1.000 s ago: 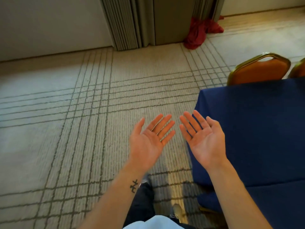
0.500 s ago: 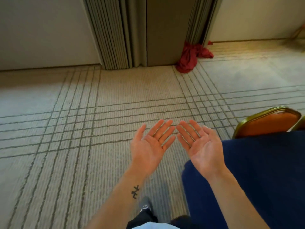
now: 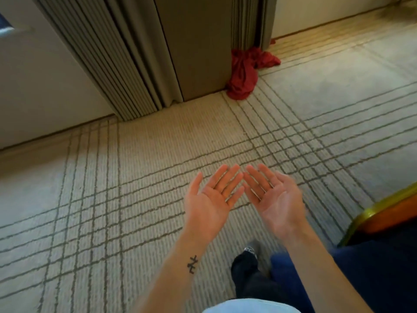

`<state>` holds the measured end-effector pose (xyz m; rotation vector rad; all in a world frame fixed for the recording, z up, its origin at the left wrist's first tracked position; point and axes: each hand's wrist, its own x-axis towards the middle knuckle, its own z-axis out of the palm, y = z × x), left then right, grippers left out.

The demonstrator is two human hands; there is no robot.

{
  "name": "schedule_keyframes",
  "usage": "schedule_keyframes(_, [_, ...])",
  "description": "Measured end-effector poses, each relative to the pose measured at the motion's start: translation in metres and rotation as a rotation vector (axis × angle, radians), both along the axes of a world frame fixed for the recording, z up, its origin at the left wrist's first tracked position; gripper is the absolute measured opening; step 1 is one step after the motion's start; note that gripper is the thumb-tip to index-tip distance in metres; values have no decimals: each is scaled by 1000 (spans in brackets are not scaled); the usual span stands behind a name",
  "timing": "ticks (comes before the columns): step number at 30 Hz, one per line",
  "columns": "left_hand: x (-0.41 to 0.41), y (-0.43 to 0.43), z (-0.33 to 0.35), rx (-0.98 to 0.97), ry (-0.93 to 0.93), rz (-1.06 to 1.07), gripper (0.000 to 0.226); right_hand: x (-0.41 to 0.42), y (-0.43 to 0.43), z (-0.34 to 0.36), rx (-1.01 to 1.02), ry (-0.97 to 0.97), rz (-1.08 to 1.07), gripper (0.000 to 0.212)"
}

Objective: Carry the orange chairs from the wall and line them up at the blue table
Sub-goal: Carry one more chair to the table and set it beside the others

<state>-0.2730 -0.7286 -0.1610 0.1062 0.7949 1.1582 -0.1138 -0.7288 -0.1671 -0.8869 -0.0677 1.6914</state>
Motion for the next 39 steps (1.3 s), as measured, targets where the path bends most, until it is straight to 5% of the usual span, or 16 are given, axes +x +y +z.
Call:
schedule_keyframes(12, [88,245,33,44,20,-87,64,82,234,24,36,56,-57,46])
schedule_keyframes(30, [273,621,23,65,-121,-561,63,238,539,58,84,-119,-591,48])
schedule_keyframes(39, [440,756,6,46,-109,-636,68,403,658,32,91,-84,-689,47])
